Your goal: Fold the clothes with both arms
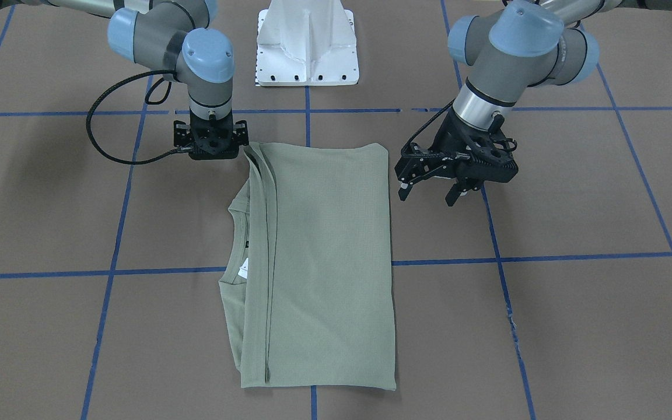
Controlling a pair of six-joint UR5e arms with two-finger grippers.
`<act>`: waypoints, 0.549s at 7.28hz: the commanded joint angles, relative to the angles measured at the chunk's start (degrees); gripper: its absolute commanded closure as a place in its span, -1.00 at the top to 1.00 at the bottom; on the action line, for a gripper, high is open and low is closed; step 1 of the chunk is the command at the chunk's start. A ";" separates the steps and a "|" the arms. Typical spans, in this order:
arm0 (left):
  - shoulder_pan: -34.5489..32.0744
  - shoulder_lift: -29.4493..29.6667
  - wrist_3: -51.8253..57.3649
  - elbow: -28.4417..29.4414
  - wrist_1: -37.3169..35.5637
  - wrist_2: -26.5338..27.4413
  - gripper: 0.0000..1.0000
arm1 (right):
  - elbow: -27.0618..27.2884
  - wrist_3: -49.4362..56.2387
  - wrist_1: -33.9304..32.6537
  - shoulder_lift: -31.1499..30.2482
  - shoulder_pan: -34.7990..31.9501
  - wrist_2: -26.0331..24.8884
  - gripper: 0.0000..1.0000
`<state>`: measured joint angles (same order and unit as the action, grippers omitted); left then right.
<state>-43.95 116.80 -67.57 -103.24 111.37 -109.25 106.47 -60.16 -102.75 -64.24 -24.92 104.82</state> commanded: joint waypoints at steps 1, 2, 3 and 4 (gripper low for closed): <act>0.00 0.01 0.06 0.14 -0.01 0.00 1.00 | 0.94 1.70 0.35 2.17 -2.05 -0.31 1.00; 0.00 -0.16 0.15 0.32 0.17 0.00 1.00 | -3.76 3.36 1.22 6.89 -2.23 -0.49 1.00; 0.00 -0.25 0.15 0.32 0.34 0.00 1.00 | -9.47 3.29 3.32 11.55 -2.15 -0.58 1.00; 0.00 -0.34 0.24 0.32 0.43 -0.09 1.00 | -12.31 3.47 5.95 12.55 -2.15 -0.49 1.00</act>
<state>-43.94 116.57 -67.41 -102.96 111.65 -109.27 98.84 -57.04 -99.65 -54.67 -27.02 104.33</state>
